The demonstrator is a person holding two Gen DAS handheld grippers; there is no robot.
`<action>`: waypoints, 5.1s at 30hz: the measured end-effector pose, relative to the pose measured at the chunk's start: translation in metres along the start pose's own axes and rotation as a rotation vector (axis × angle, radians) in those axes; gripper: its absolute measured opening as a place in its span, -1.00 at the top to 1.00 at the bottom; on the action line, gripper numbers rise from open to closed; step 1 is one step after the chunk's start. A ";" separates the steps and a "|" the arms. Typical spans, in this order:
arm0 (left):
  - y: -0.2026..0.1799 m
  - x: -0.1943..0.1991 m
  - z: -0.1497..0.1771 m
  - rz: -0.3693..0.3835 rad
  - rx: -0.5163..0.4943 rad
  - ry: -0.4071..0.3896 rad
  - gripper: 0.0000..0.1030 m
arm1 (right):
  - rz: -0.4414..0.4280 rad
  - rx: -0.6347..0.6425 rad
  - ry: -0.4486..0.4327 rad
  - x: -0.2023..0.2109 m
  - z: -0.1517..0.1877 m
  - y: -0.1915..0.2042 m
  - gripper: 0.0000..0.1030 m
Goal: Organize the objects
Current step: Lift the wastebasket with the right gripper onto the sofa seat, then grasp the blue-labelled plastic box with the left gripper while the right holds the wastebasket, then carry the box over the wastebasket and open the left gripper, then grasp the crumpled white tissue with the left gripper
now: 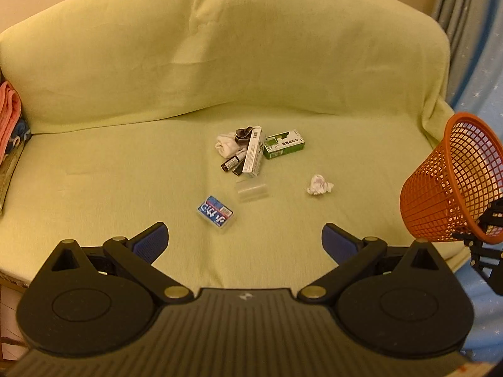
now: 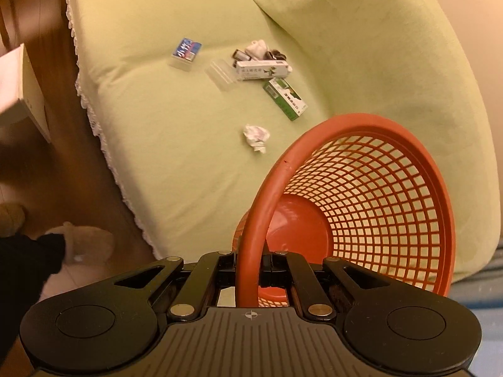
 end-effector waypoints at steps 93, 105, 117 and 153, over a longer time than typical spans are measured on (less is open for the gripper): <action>-0.160 -0.240 -0.095 0.747 -1.095 -0.113 -0.67 | -0.048 0.210 0.133 -0.182 -0.033 -0.025 1.00; -0.192 -0.245 -0.105 0.791 -1.112 -0.176 -0.92 | -0.045 0.154 0.131 -0.180 -0.032 -0.025 1.00; -0.133 -0.276 -0.084 0.609 -0.881 -0.040 -0.92 | 0.002 0.180 0.132 -0.185 -0.028 -0.027 1.00; -0.157 -0.414 0.018 0.434 -0.648 0.226 0.33 | 0.046 0.234 0.194 -0.214 -0.001 -0.048 1.00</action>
Point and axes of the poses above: each gripper's, at about its wrist camera, not at the fingertips, and x roughly against the way its jaws point, y to its left, z to its underside, the point moved 5 cm from there along -x, roughly the way its jaws point, and after that the axes turned 3 degrees about -y, right-handed, at the moved point
